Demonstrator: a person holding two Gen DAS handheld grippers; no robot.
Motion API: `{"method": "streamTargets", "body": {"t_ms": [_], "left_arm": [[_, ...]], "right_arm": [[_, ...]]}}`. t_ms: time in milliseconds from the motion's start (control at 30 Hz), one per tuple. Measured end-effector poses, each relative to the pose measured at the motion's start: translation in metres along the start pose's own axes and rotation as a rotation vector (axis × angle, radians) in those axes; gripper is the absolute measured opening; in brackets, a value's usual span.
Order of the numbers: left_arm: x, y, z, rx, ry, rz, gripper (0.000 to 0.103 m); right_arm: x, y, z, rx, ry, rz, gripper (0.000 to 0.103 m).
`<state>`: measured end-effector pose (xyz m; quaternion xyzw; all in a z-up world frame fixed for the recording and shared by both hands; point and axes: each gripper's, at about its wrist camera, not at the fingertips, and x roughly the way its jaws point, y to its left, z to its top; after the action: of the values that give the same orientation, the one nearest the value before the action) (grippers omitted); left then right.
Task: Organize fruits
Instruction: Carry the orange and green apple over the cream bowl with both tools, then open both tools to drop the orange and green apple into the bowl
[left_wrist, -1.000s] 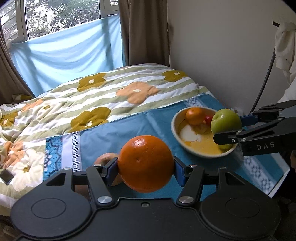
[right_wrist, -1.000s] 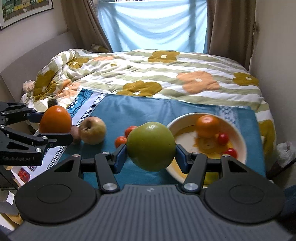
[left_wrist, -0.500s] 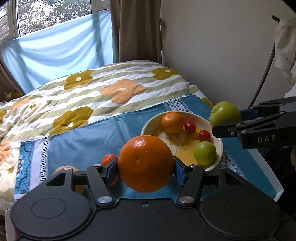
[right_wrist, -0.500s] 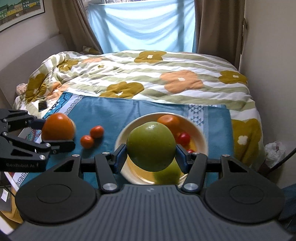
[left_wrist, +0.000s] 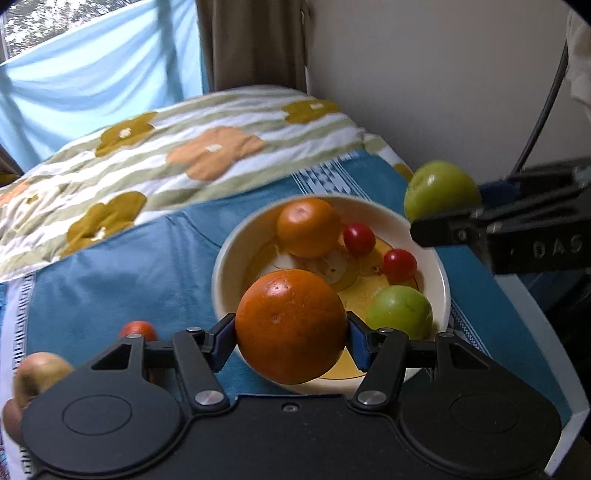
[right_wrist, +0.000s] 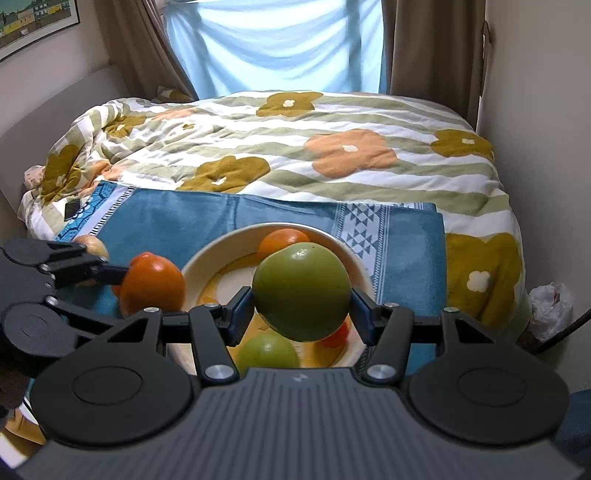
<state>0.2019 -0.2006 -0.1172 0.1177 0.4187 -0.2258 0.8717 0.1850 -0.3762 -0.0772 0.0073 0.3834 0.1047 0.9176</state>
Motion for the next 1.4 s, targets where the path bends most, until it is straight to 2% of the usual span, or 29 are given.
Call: {"method": "streamTargets", "body": {"t_ms": [333,367,400,467,633,1000,1167,1400], "left_arm": [[0.029,-0.015,0.002,0.044,0.082,0.011,0.066],[0.026,-0.015,0.003,0.048,0.067,0.013,0.072],[0.022,-0.015,0.003,0.054,0.046,0.015,0.085],[0.013,-0.015,0.004,0.058,0.012,0.022,0.095],[-0.003,-0.006,0.007,0.019,-0.011,0.036,0.095],[-0.030,0.010,-0.010,-0.076,-0.036,0.103,0.095],[-0.037,0.019,-0.020,-0.132,-0.037,0.120,0.095],[-0.041,0.020,-0.030,-0.153,-0.033,0.137,0.095]], "right_arm": [[0.016,-0.018,0.002,0.017,0.022,0.010,0.071],[0.017,-0.018,0.002,0.018,0.021,0.012,0.071],[0.018,-0.018,0.003,0.018,0.021,0.013,0.071],[0.019,-0.017,0.004,0.021,0.020,0.019,0.071],[0.024,-0.015,0.007,0.011,0.021,0.035,0.071],[0.046,0.003,0.015,-0.016,0.037,0.080,0.071],[0.058,0.011,0.011,-0.023,0.051,0.094,0.071],[0.068,0.009,0.002,-0.004,0.071,0.096,0.071]]}}
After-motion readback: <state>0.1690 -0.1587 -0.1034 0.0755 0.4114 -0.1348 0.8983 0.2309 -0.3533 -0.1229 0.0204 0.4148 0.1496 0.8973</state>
